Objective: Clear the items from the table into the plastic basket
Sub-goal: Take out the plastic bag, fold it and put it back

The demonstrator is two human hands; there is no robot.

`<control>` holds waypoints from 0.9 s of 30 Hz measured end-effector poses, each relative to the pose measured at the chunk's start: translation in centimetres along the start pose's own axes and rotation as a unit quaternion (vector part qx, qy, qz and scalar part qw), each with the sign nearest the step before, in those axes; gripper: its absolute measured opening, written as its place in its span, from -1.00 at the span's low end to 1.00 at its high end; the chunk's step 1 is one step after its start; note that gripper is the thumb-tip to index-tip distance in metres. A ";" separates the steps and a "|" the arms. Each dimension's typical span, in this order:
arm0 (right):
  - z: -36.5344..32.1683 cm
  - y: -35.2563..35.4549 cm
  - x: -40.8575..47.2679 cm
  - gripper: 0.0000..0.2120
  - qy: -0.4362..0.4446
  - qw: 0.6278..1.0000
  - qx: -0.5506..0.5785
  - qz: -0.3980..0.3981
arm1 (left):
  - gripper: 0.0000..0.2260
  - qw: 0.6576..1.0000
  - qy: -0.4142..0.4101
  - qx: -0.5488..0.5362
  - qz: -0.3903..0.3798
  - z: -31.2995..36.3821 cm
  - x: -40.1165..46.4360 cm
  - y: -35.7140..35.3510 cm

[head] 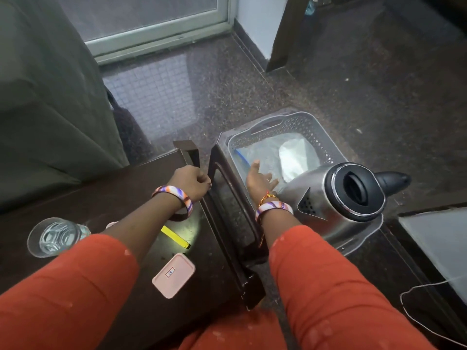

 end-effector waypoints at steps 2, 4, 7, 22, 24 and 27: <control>-0.4 0.4 -0.3 -0.38 0.018 0.999 -0.006 0.035 | -0.80 1.000 -0.002 -0.005 -0.007 -0.3 -0.6 0.2; -0.4 1.6 -1.0 -0.50 0.046 0.994 -0.020 0.098 | -0.80 1.000 -0.007 -0.017 0.001 -0.4 -1.0 0.9; 0.2 3.1 -2.6 -0.74 0.092 0.981 -0.015 0.169 | -0.81 0.999 -0.017 -0.049 0.016 -0.4 -1.5 2.1; -5.8 3.2 -10.6 -0.81 0.322 0.902 0.204 0.202 | -0.98 0.957 -0.061 -0.276 0.061 1.0 -4.1 4.5; -6.2 2.6 -13.2 -0.87 0.367 0.894 0.171 0.193 | -0.91 0.932 -0.051 -0.349 0.087 2.0 -5.0 6.0; -7.5 2.2 -16.6 -0.87 0.434 0.881 0.111 0.154 | -0.71 0.914 -0.031 -0.387 0.116 2.7 -6.4 7.8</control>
Point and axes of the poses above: each hand's wrist, its own x-axis towards the middle knuckle, its own y-axis out of the back of the hand, z = x × y, the point moved 5 cm from there along x, towards the middle knuckle, and after that the axes turned 2 degrees about -y, right-handed, at the moved point
